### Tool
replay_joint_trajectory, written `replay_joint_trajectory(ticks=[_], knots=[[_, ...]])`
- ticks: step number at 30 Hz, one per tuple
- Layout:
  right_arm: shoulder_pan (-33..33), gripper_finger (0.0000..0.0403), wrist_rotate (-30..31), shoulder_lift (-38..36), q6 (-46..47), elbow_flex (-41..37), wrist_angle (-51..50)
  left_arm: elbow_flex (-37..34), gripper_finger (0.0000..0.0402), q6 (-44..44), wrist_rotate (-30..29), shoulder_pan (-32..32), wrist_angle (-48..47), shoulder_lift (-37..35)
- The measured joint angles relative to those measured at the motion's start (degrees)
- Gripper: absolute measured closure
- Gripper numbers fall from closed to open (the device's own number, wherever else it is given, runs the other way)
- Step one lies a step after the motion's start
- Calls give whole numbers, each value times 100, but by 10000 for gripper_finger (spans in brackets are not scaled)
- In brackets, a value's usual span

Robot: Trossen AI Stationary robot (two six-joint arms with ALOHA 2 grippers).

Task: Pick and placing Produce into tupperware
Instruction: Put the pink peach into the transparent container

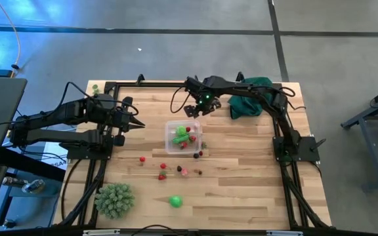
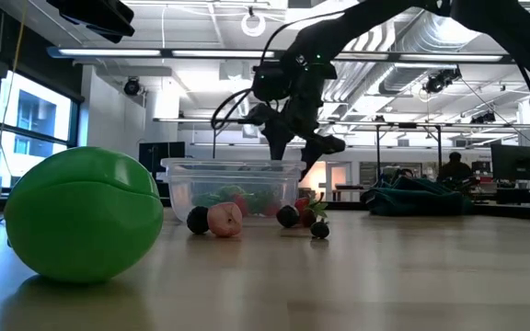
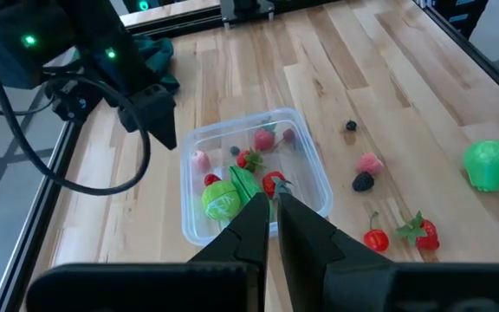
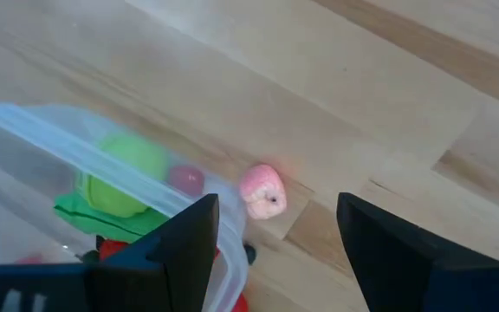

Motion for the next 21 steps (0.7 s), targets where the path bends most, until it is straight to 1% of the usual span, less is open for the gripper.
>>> replay_joint_trajectory(ticks=[9,13,21], knots=[[-112,176,-28,163,165,0,134,0,383,0,0,-2,-2,2],[-164,176,-278,237,264,0,364,0,383,0,-1,-2,-2,0],[26,176,-446,448,511,0,184,0,383,0,0,0,-2,2]])
